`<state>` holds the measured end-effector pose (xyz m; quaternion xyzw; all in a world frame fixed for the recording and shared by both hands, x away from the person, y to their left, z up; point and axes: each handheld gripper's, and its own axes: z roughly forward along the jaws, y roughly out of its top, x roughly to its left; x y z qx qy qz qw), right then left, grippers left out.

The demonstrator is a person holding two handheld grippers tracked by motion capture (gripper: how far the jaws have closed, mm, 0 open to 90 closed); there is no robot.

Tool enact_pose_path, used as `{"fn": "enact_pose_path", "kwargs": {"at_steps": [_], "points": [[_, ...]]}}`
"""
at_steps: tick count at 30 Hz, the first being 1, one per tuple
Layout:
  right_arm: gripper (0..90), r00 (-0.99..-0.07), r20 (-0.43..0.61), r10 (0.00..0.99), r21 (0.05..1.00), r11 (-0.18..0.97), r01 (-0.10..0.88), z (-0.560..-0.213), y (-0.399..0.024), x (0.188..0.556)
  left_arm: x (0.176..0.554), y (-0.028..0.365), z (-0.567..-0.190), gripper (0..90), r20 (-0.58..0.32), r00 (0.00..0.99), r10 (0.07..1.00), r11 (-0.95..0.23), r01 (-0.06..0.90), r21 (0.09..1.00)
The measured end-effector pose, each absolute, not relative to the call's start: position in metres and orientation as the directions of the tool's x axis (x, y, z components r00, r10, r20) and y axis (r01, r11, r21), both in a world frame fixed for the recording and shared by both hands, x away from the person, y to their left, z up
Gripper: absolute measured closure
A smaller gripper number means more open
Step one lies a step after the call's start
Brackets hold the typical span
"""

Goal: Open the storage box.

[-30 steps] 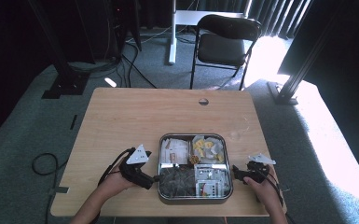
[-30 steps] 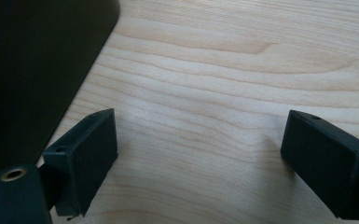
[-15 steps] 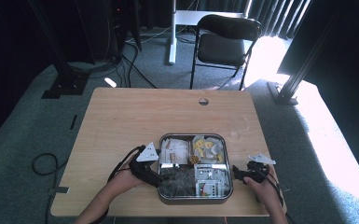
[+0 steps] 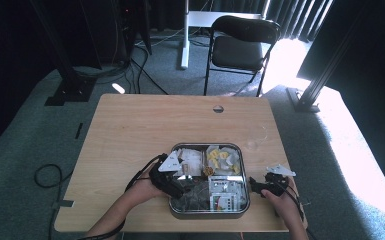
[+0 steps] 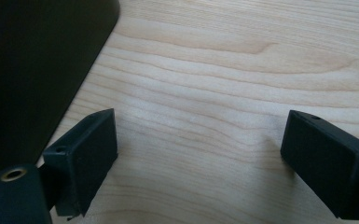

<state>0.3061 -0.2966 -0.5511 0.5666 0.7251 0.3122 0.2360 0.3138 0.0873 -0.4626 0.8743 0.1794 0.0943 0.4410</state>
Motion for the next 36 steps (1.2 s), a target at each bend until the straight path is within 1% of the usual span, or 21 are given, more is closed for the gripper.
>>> {"fn": "enact_pose_path", "kwargs": {"at_steps": [3,9,16,27,30,32,36], "points": [[10.2,-0.246,0.012,0.969,0.720,0.163,0.674,-0.551,-0.297,0.306,0.316,0.082,-0.463,2.6,0.009,0.922,0.386,-0.558,0.226,0.798],[10.2,-0.246,0.012,0.969,0.720,0.163,0.674,-0.551,-0.297,0.306,0.322,0.073,-0.465,2.6,-0.017,0.930,0.368,-0.558,0.235,0.796],[10.2,-0.246,0.012,0.969,0.720,0.163,0.674,-0.551,-0.297,0.306,0.330,0.057,-0.466,2.6,-0.029,0.930,0.367,-0.553,0.243,0.797],[10.2,-0.246,0.012,0.969,0.720,0.163,0.674,-0.551,-0.297,0.306,0.339,0.041,-0.472,4.1,-0.036,0.936,0.350,-0.577,0.246,0.779],[10.2,-0.246,0.012,0.969,0.720,0.162,0.674,-0.551,-0.297,0.306,0.340,0.038,-0.474,6.8,-0.043,0.938,0.343,-0.580,0.248,0.776],[10.2,-0.246,0.012,0.969,0.720,0.163,0.674,-0.551,-0.297,0.306,0.341,0.035,-0.474,11.7,-0.040,0.938,0.344,-0.585,0.247,0.773],[10.2,-0.246,0.012,0.969,0.721,0.162,0.674,-0.551,-0.297,0.306,0.344,0.031,-0.475,16.3,-0.031,0.940,0.341,-0.600,0.243,0.762]]}}
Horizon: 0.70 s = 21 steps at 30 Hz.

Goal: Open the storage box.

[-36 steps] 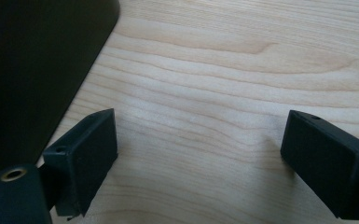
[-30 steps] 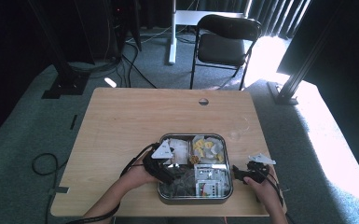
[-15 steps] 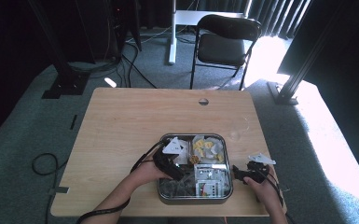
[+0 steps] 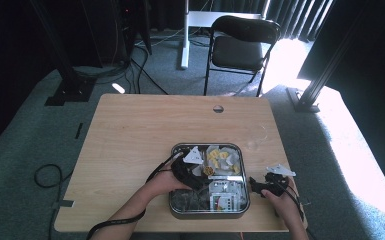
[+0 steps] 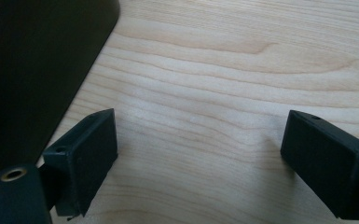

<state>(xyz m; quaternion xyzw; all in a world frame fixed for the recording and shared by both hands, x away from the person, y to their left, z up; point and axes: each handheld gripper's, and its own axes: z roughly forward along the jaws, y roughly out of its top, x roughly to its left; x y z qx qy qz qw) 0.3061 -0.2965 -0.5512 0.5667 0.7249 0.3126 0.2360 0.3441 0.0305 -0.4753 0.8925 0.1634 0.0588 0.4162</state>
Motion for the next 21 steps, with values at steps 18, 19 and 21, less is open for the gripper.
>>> {"fn": "enact_pose_path", "kwargs": {"at_steps": [18,19,21], "points": [[10.2,-0.245,0.013,0.969,0.721,0.161,0.674,-0.551,-0.296,0.306,0.350,0.018,-0.479,46.5,-0.035,0.942,0.334,-0.623,0.248,0.742],[10.2,-0.245,0.013,0.969,0.721,0.161,0.674,-0.551,-0.296,0.306,0.350,0.018,-0.479,47.2,-0.032,0.943,0.330,-0.624,0.244,0.742],[10.2,-0.245,0.013,0.969,0.721,0.161,0.674,-0.551,-0.296,0.306,0.349,0.017,-0.478,50.7,-0.032,0.944,0.330,-0.625,0.244,0.742]]}}
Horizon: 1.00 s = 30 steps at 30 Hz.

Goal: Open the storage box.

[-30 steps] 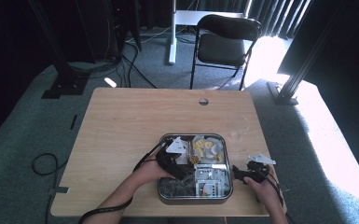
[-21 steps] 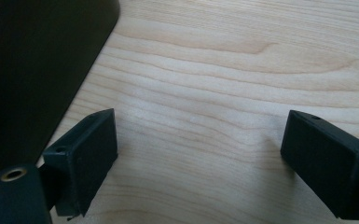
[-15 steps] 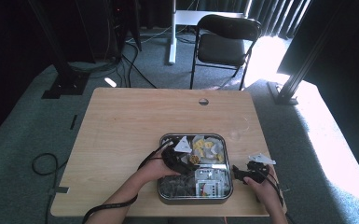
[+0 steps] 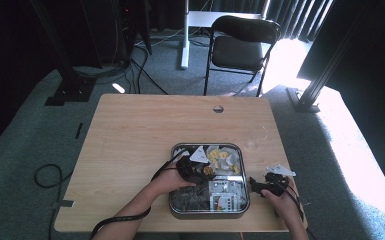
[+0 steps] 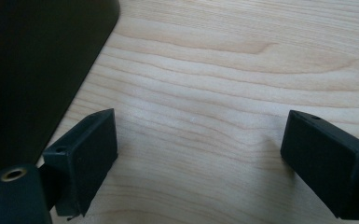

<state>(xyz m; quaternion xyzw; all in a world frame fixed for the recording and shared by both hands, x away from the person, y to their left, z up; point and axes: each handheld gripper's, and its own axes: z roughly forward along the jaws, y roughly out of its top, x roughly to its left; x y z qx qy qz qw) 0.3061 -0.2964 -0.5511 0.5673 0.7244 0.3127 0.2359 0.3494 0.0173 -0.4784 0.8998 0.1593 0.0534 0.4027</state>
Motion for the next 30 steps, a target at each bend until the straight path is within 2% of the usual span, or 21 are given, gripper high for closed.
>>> {"fn": "enact_pose_path", "kwargs": {"at_steps": [3,5,17,30], "points": [[10.2,-0.245,0.013,0.969,0.721,0.161,0.674,-0.551,-0.296,0.306,0.348,0.015,-0.478,57.8,-0.023,0.946,0.323,-0.630,0.234,0.740],[10.2,-0.245,0.013,0.969,0.721,0.161,0.674,-0.551,-0.296,0.306,0.348,0.016,-0.478,58.4,-0.031,0.944,0.328,-0.625,0.242,0.742],[10.2,-0.246,0.012,0.969,0.720,0.162,0.674,-0.551,-0.297,0.306,0.345,0.014,-0.472,58.9,-0.011,0.936,0.351,-0.632,0.245,0.735],[10.2,-0.247,0.011,0.969,0.721,0.163,0.673,-0.551,-0.297,0.306,0.346,0.026,-0.444,59.0,0.008,0.926,0.376,-0.603,0.238,0.762]]}}
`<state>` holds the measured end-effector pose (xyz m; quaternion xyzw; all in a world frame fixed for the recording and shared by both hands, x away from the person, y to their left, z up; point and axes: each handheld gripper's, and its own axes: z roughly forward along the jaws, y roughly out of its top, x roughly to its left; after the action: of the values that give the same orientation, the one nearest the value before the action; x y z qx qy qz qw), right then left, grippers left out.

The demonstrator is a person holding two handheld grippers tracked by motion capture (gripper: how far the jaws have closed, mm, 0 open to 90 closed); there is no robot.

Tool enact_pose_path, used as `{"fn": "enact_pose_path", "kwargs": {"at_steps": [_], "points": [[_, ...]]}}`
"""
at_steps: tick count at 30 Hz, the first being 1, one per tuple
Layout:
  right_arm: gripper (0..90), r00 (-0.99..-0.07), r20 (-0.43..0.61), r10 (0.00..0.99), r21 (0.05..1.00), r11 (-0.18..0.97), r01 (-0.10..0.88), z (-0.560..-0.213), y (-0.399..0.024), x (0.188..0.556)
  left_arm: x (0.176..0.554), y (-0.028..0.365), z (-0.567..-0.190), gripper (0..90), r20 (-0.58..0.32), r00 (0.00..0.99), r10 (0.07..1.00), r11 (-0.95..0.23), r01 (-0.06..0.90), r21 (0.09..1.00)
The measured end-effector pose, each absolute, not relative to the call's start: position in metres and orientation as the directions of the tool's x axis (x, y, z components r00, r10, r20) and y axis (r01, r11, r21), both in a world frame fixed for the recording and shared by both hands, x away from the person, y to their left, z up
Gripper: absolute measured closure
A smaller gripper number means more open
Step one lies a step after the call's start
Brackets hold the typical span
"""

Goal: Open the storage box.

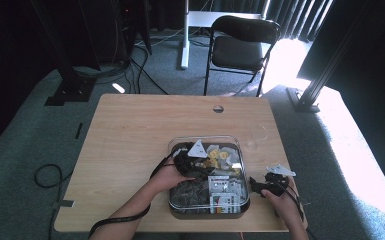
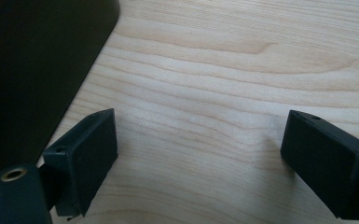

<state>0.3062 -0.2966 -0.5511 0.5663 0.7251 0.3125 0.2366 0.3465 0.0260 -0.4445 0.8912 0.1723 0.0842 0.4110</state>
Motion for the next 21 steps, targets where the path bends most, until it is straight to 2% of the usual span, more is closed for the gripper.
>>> {"fn": "enact_pose_path", "kwargs": {"at_steps": [21], "points": [[10.2,-0.247,0.011,0.969,0.721,0.163,0.673,-0.551,-0.297,0.306,0.351,0.076,-0.432,59.0,0.018,0.877,0.480,-0.565,0.294,0.771]]}}
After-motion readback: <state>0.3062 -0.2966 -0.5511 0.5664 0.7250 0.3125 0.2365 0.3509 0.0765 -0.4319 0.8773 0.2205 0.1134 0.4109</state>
